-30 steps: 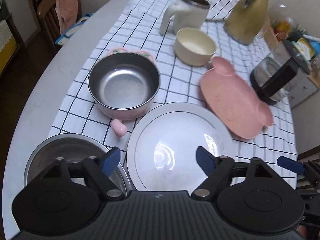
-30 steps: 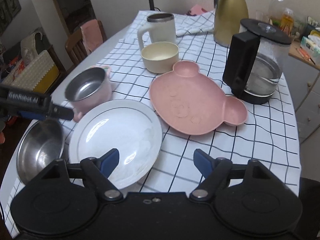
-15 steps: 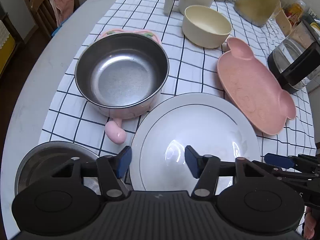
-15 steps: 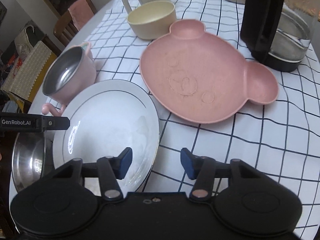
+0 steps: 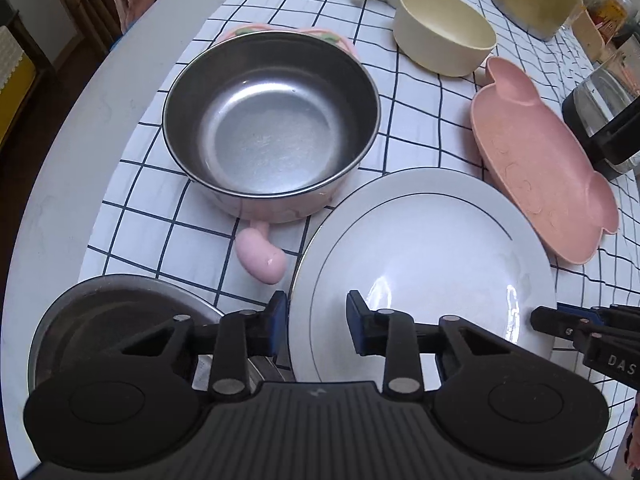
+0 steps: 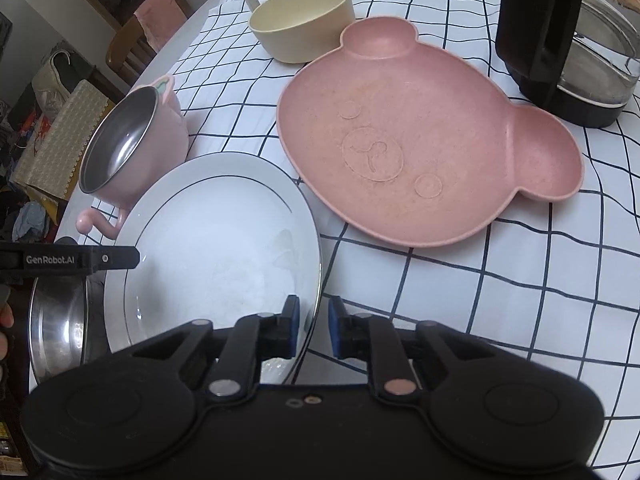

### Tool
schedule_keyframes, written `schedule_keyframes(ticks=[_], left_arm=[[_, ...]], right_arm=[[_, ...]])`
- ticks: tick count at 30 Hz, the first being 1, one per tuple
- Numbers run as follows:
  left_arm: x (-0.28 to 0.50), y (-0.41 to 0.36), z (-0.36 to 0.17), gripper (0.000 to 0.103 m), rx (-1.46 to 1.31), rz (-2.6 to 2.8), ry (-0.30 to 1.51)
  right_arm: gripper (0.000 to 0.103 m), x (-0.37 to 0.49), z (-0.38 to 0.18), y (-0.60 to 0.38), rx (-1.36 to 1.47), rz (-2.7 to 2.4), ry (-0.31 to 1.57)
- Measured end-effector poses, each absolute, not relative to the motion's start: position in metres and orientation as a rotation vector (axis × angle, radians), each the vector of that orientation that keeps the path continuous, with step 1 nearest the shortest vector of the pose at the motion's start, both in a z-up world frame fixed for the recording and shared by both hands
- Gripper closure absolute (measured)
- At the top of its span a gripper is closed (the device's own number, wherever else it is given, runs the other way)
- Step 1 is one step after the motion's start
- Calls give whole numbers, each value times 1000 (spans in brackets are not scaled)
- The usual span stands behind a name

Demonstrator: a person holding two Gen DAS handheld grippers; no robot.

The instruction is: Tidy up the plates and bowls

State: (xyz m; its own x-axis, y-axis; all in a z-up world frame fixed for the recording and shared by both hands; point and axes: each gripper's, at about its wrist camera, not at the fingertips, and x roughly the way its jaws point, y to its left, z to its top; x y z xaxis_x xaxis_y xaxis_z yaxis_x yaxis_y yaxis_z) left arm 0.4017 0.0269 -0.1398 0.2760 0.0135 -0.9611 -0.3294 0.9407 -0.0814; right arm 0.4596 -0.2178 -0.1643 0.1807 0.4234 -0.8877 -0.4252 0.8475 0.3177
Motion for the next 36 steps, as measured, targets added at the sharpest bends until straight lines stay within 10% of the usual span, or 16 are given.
schedule_keyframes(ticks=[6,36], left_arm=[[399,32,-144,91,-278,256,1266],[335,-105,-112,103,-182,-101,1198]], right_arm=[[93,461,-167,-217,3,606,1258],[96,375,-138,-321,88,560,1240]])
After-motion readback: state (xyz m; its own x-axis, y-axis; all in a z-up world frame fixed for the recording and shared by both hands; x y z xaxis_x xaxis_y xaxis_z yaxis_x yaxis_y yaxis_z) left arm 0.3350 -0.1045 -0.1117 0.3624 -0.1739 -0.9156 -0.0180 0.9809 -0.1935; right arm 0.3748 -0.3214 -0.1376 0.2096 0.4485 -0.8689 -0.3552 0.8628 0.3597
